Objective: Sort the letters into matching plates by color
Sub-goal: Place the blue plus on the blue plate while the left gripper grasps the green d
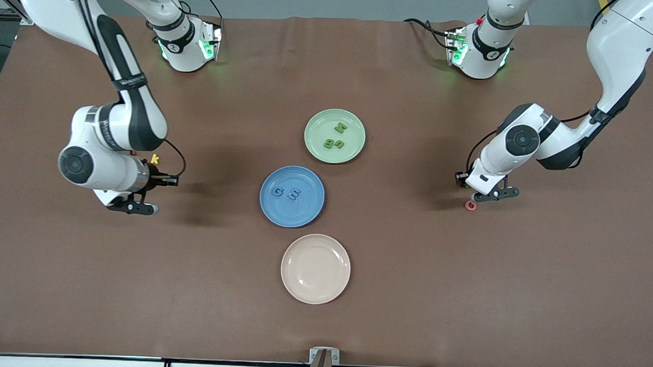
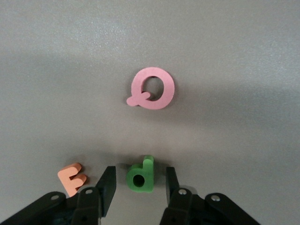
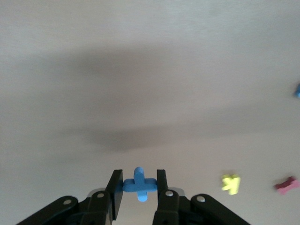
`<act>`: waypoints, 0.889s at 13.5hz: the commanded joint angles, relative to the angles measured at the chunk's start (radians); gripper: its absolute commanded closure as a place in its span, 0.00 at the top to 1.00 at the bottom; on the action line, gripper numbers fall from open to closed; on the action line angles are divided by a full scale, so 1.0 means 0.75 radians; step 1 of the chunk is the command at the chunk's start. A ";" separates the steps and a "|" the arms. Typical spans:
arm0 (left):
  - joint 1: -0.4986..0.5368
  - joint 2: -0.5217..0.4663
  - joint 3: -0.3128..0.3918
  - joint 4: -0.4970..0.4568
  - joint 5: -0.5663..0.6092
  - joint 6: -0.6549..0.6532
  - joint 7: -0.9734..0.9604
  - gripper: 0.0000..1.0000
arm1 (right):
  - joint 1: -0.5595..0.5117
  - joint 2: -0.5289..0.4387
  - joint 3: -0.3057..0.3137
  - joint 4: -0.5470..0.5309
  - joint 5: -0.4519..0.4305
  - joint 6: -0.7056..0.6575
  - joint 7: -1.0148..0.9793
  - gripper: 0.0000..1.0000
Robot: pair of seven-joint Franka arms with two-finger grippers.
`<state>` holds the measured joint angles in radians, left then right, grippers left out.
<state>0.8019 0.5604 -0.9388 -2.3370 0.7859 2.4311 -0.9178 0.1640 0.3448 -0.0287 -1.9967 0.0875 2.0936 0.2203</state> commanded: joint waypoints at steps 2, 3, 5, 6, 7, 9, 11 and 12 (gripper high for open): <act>0.005 0.010 -0.002 -0.013 0.038 0.025 -0.079 0.48 | 0.188 0.021 -0.009 0.083 0.024 -0.016 0.309 0.18; 0.005 0.010 -0.002 -0.013 0.038 0.025 -0.079 0.48 | 0.235 0.037 -0.011 0.097 0.073 -0.008 0.358 0.18; 0.005 0.014 -0.002 -0.013 0.038 0.025 -0.079 0.47 | 0.323 0.080 -0.013 0.146 0.177 0.006 0.442 0.18; 0.005 0.014 -0.002 -0.013 0.040 0.025 -0.079 0.46 | 0.374 0.105 -0.013 0.177 0.186 0.011 0.526 0.18; 0.005 0.014 -0.002 -0.013 0.056 0.025 -0.079 0.45 | 0.411 0.131 -0.013 0.212 0.186 0.019 0.615 0.18; 0.009 0.024 0.000 -0.013 0.075 0.025 -0.081 0.43 | 0.489 0.194 -0.013 0.287 0.188 0.035 0.755 0.18; 0.009 0.024 0.000 -0.013 0.075 0.025 -0.079 0.38 | 0.526 0.268 -0.011 0.381 0.245 0.035 0.835 0.18; 0.009 0.024 0.000 -0.013 0.075 0.025 -0.079 0.33 | 0.562 0.313 -0.011 0.442 0.304 0.037 0.858 0.18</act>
<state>0.8012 0.5727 -0.9388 -2.3375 0.8070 2.4333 -0.9501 0.5500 0.4978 -0.0252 -1.7777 0.2476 2.1337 0.8202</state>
